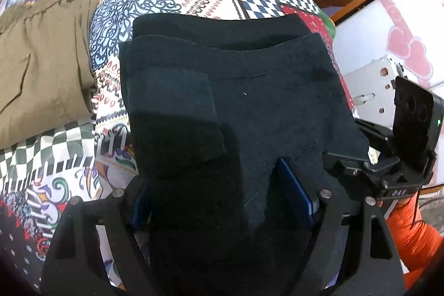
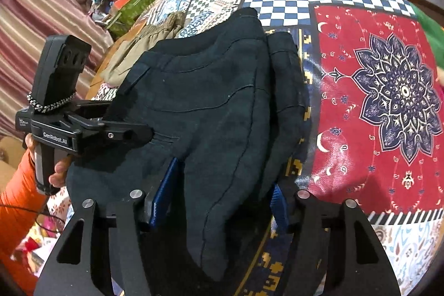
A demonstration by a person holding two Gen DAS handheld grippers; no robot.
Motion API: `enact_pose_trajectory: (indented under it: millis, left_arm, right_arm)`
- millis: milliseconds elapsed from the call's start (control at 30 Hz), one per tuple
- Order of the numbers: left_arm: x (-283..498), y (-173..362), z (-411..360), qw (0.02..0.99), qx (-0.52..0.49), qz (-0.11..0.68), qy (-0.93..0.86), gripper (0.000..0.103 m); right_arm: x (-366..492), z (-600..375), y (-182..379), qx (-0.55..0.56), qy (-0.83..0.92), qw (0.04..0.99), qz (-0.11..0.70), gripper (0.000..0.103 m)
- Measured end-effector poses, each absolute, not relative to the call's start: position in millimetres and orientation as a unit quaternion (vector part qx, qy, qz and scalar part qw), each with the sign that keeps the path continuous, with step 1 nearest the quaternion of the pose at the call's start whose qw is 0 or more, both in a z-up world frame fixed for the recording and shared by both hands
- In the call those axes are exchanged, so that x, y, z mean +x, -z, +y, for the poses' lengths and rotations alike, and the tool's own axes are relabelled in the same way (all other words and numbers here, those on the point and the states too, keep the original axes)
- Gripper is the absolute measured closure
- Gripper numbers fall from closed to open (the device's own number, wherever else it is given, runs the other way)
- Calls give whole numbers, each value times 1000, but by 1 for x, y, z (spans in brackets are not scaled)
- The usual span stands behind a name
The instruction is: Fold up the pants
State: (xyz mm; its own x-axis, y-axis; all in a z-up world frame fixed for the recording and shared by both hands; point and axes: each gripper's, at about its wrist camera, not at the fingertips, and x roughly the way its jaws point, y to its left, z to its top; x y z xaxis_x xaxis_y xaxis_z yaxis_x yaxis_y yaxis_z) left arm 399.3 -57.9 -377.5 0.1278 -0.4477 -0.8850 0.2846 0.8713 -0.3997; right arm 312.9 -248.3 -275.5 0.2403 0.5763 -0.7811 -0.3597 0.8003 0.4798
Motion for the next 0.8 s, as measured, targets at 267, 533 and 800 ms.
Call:
enact_pose_trajectory:
  millis: [267,533,800]
  left_arm:
    - [393,357,-63,776,-43,592,211,35]
    - [370,316,-63,804,-21,556,209,69]
    - [342,281,-51,832,-18,516,203,71]
  right_arm:
    - [305,-240,247,72,-292,817,491,68]
    - [300,-237,218,77,-297,827,471,78]
    - [278,-229,180,59,-305,845,436,79]
